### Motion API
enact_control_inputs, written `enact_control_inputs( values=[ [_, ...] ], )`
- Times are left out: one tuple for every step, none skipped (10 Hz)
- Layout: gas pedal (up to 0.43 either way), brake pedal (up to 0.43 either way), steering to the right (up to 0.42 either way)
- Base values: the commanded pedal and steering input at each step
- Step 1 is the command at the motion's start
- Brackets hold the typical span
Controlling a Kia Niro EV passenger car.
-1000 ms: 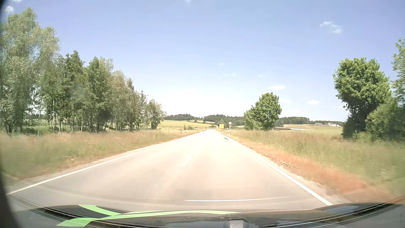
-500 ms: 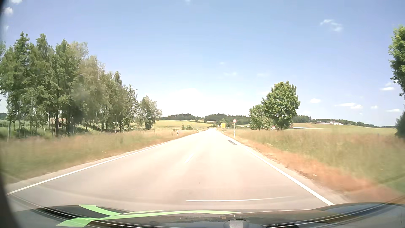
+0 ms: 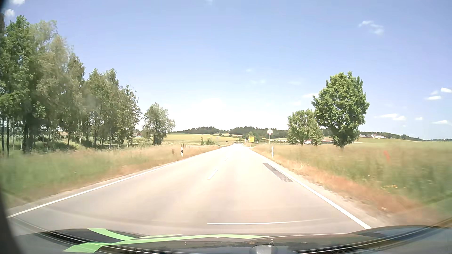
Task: Follow the waypoints while adhering to traffic rules and regulations
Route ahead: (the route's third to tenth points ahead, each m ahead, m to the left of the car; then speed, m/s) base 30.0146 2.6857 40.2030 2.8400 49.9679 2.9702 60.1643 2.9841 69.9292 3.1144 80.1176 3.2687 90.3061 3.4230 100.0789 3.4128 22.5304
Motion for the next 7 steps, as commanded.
enact_control_inputs(
  values=[
    [0.000, 0.000, -0.003],
    [0.000, 0.000, -0.003],
    [0.000, 0.000, -0.003],
    [0.000, 0.000, -0.003],
    [0.000, 0.000, -0.003],
    [0.000, 0.000, -0.003],
    [0.000, 0.000, -0.001]
  ],
)
